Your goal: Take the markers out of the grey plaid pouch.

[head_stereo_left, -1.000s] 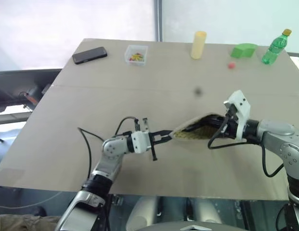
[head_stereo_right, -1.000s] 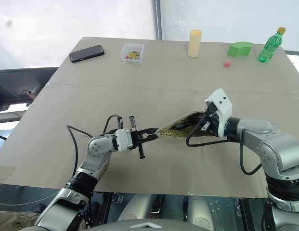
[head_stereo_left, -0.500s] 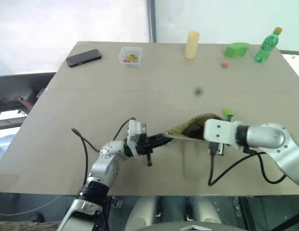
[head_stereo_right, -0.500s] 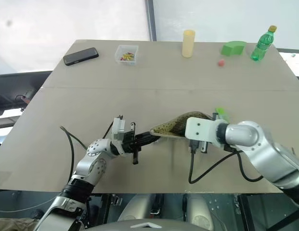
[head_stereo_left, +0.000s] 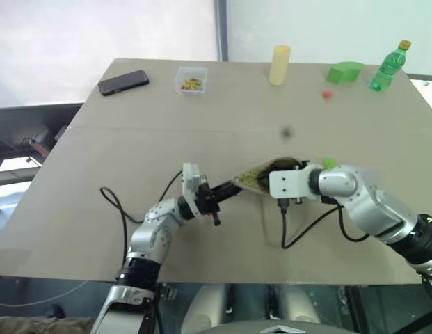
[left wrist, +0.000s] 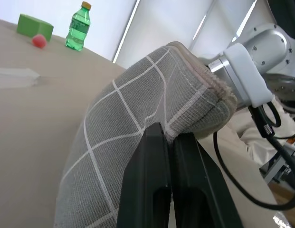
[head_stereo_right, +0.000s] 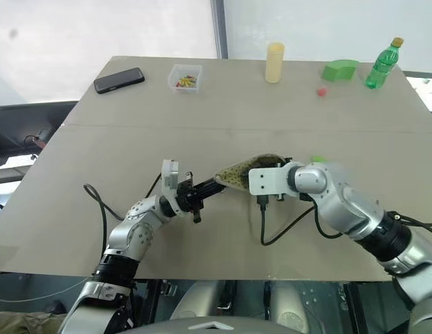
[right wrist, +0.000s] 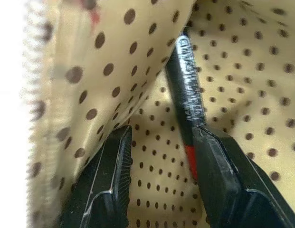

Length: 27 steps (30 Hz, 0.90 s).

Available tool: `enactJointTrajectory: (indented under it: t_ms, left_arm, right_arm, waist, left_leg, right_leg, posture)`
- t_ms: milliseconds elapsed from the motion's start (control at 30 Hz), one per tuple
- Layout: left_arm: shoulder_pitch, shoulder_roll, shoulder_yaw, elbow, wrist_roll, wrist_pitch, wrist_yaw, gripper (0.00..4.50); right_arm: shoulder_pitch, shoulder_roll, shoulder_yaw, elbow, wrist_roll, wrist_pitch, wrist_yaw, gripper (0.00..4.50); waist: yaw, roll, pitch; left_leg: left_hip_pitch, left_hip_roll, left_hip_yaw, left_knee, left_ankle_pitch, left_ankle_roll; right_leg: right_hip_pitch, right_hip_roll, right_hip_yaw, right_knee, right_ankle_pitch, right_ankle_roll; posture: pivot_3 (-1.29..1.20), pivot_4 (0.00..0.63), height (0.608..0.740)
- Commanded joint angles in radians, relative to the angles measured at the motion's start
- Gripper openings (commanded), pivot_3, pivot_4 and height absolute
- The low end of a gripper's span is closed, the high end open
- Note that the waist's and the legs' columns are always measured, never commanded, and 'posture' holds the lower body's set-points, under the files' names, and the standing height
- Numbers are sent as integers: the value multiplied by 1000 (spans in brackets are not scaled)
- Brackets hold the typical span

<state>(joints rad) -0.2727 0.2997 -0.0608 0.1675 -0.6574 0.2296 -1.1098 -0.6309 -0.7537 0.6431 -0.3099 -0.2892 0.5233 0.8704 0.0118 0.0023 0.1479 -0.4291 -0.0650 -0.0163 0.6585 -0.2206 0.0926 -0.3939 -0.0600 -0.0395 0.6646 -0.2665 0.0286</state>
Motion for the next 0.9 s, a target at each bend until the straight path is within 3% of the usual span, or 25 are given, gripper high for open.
enactJointTrajectory:
  t_ms: [33,233,333,500,733,900]
  left_arm:
    - [7,-2,17,-87,-71,103,-10,0]
    - [-13,2,69,-225,-352,469,41,0]
    - [-31,10,97,-240,-439,581,67,0]
    - [-42,25,68,-211,-347,552,45,0]
    - [12,28,35,-118,-169,414,-5,0]
    - [37,11,50,-122,-140,385,7,0]
  right_arm:
    - [2,20,-49,-44,20,30,49,2059]
    - [-33,-178,-246,-296,175,334,289,2059]
    - [-93,-219,-306,-376,266,432,347,2059]
    - [-123,-222,-290,-423,349,483,356,2059]
    - [-37,-185,-70,-302,213,371,226,2059]
    - [-25,-132,11,-195,99,246,156,2059]
  waist:
    - [1,0,0]
    - [9,0,1]
    - [-1,0,1]
    - [2,0,0]
    - [2,-1,0]
    - [3,-1,0]
  left_leg:
    - [0,0,0,0,0,0]
    - [-2,-1,-1,0,-1,1]
    - [-2,-1,-1,0,-2,3]
    - [1,1,-1,-3,-3,4]
    - [-2,-2,0,-3,0,0]
    - [-1,-1,0,-3,0,-1]
  right_leg:
    - [0,0,0,0,0,0]
    - [0,-1,0,-2,0,0]
    - [0,-2,0,-2,0,0]
    - [0,0,0,-1,0,0]
    - [-1,-3,1,-4,0,0]
    - [-1,-3,0,-2,0,-1]
  posture:
    - [0,150,740]
    - [0,150,740]
    - [0,150,740]
    - [0,150,740]
    - [0,150,740]
    - [0,150,740]
